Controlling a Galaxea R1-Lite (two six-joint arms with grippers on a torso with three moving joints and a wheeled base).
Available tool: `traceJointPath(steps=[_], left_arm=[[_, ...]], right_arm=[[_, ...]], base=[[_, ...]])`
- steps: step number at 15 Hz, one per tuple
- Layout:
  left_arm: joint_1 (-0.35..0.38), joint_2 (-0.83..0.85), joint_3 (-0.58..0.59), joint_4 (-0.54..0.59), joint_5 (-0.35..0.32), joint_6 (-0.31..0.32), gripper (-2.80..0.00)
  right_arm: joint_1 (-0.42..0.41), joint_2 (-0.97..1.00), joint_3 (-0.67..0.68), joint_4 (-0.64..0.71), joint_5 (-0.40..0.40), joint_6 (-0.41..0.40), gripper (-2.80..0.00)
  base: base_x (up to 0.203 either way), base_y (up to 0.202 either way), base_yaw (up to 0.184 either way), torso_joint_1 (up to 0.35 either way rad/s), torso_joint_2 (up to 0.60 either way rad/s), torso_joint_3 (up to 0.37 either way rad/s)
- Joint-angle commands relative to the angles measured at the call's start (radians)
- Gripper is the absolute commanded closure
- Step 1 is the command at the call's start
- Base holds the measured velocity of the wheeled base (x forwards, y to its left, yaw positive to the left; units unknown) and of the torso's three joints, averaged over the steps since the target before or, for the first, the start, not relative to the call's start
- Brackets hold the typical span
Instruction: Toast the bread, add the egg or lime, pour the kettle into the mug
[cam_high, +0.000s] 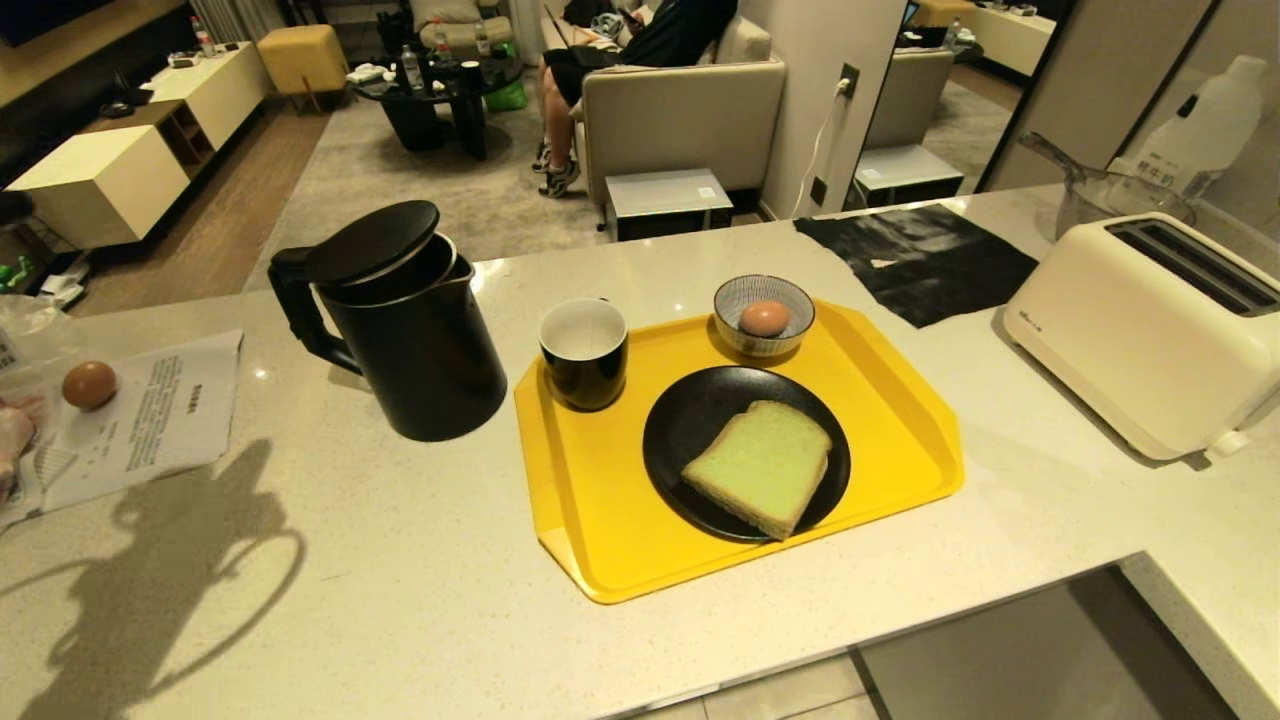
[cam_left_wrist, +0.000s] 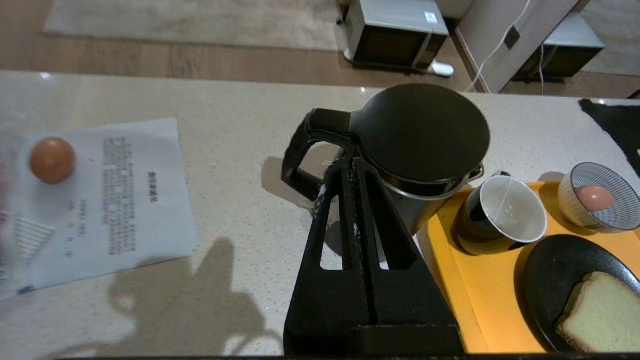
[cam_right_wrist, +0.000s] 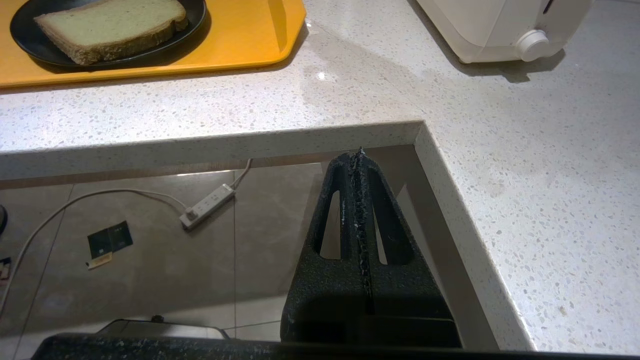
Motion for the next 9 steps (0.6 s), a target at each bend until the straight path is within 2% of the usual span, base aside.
traceJointPath(steps=[1,4,9], left_arm=[[0.000,0.151,-0.030,-0.048,-0.040,-0.012,0.00],[-0.005,0.261,-0.080,-0.138,-0.072,-0.013,0.00],[-0.059,0.354,-0.136,-0.176,-0.081,-0.014,0.00]], right_arm=[[0.000,0.001,0.026,-0.001,0.000,-0.001,0.00],[0.000,0.001,0.026,-0.001,0.000,-0.001,0.00],[0.000,0.001,0.026,-0.001,0.002,-0.001,0.00]], base=[[0.000,0.000,0.000,0.000,0.00,0.000],[0.000,0.000,0.000,0.000,0.00,0.000],[0.000,0.000,0.000,0.000,0.00,0.000]])
